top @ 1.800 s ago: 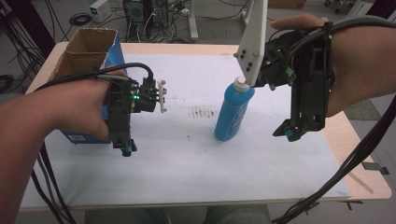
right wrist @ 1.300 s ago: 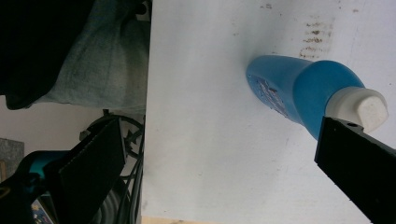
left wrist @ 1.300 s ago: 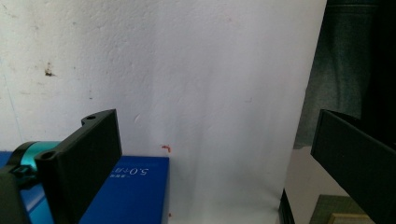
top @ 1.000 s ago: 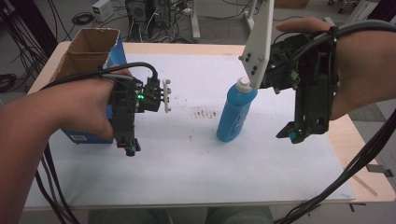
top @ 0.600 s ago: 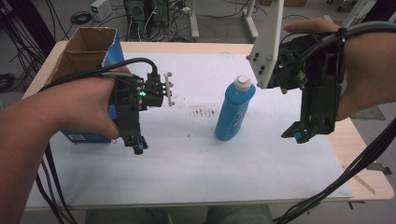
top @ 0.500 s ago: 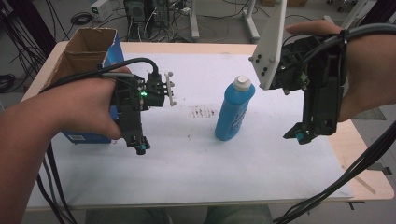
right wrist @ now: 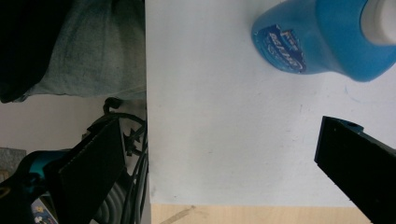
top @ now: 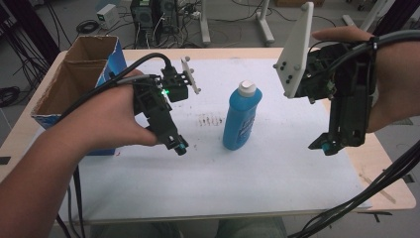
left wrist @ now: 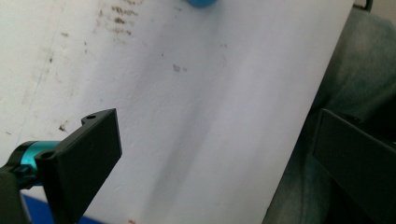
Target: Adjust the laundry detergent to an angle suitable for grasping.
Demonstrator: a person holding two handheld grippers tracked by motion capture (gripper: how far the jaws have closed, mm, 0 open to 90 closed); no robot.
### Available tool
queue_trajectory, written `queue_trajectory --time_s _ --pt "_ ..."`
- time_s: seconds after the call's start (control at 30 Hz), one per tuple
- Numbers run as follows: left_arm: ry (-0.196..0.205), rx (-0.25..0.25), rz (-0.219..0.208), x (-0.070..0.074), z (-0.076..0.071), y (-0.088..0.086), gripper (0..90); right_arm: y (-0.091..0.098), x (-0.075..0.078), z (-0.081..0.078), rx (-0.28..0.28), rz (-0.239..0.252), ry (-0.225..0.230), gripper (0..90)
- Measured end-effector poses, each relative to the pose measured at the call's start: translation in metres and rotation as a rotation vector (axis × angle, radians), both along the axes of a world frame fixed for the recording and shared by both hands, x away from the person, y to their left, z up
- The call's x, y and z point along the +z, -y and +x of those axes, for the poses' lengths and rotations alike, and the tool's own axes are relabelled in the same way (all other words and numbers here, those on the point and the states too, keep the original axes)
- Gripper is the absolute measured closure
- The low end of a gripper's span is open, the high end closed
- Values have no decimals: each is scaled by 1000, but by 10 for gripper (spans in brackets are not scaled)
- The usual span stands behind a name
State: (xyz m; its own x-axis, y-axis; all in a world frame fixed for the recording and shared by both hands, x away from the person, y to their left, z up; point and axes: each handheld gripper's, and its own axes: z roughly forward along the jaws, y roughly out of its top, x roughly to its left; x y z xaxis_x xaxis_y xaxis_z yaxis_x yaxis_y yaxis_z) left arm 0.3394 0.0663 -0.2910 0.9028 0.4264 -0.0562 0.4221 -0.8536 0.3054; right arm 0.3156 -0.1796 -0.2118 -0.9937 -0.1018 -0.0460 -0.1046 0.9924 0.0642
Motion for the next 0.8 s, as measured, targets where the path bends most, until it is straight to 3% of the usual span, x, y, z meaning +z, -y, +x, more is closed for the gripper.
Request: queue_trajectory --time_s 0.2,0.23,0.27,0.33,0.6,0.8 --pt "18 58 -45 0 1 11 16 11 -2 0 -13 7 2 10" --pt "32 102 -89 2 4 16 17 16 -3 1 -19 9 0 10" --pt "32 102 -89 2 4 16 17 18 -3 1 -23 9 0 10" --pt "52 134 -141 4 5 23 17 20 -3 1 -27 9 -1 10" --pt "78 153 -187 1 8 41 17 25 -3 2 -37 8 0 10" --pt "105 146 -253 1 9 61 17 28 -2 3 -49 12 2 10"
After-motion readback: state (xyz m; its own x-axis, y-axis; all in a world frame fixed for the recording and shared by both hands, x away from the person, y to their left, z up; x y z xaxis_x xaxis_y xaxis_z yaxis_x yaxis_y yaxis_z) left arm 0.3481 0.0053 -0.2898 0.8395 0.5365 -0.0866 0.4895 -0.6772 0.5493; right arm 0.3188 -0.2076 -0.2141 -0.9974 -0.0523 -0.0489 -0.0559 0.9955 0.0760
